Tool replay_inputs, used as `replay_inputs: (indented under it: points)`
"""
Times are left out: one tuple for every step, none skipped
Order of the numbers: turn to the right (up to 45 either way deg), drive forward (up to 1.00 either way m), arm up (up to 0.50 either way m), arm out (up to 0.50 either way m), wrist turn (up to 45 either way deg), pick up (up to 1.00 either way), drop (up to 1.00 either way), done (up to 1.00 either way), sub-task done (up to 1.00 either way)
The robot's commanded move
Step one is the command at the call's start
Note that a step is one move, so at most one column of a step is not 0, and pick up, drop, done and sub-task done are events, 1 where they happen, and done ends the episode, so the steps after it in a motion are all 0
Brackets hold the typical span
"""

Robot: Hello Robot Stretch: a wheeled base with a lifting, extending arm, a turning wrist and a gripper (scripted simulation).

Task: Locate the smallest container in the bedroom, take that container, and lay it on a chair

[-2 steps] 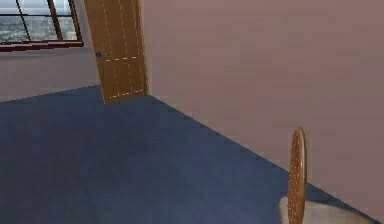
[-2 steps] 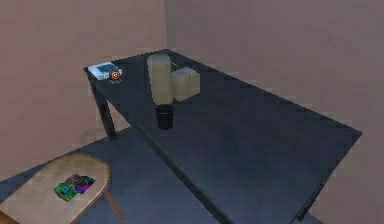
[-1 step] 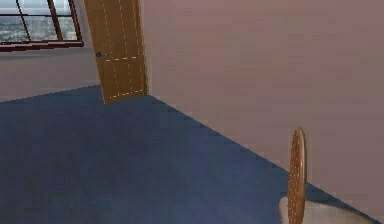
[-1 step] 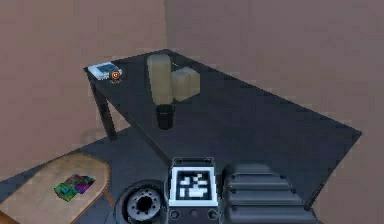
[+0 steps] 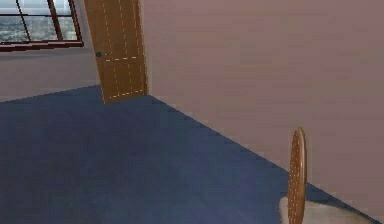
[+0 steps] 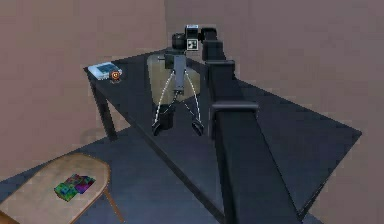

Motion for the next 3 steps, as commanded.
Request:
replay_inputs:
  points:
    - [0.0,0.0,0.0,0.0,45.0,0.0,0.0,0.0,0.0]
    - [0.0,0.0,0.0,0.0,45.0,0.0,0.0,0.0,0.0]
    - [0.0,0.0,0.0,0.0,45.0,0.0,0.0,0.0,0.0]
